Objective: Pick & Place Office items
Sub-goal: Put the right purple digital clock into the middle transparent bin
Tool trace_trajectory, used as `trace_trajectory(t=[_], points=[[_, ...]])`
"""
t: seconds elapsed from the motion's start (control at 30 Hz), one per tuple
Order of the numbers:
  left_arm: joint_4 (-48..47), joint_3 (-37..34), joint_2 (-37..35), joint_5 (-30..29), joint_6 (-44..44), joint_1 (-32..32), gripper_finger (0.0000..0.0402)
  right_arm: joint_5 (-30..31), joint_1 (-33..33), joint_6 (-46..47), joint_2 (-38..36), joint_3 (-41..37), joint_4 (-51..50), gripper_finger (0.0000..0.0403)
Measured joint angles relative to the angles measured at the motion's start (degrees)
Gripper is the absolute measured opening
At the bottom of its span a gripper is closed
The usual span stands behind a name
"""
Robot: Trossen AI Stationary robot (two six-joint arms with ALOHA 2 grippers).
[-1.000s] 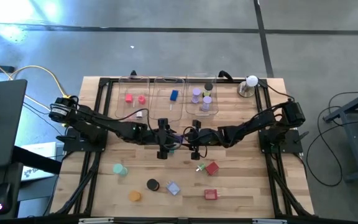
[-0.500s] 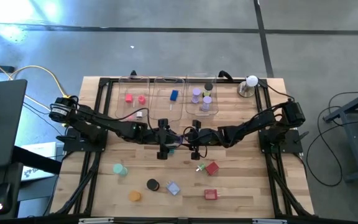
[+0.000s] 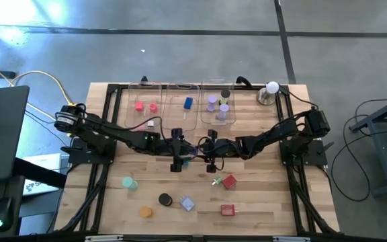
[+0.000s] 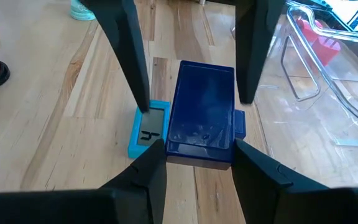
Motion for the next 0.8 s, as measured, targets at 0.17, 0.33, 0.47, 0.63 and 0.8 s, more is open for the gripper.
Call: trace_trajectory(t=[0.17, 0.33, 0.47, 0.63, 0.8], points=[[0.45, 0.03, 2.10, 0.35, 0.71, 0.69, 0.0264, 0.02, 0.00, -0.01, 0.01, 0.00, -0.22, 0.0136], [1.44, -0.06, 3.75, 0.33, 1.41, 1.03, 0.0264, 0.02, 0.00, 0.01, 0.02, 0.02, -0.42, 0.0137], [2.45, -0.06, 3.99, 0.34, 2.59, 1.03, 0.0264, 0.01, 0.00, 0.00, 0.02, 0.02, -0.79, 0.0137], [3.33, -0.04, 3.97, 0.20, 3.38, 1.25, 0.0261, 0.02, -0.02, 0.01, 0.02, 0.02, -1.60, 0.0137], [3.90, -0.04, 3.97, -0.10, 3.44, 1.74, 0.0233, 0.08, -0.04, 0.01, 0.02, 0.02, -1.80, 0.0137]])
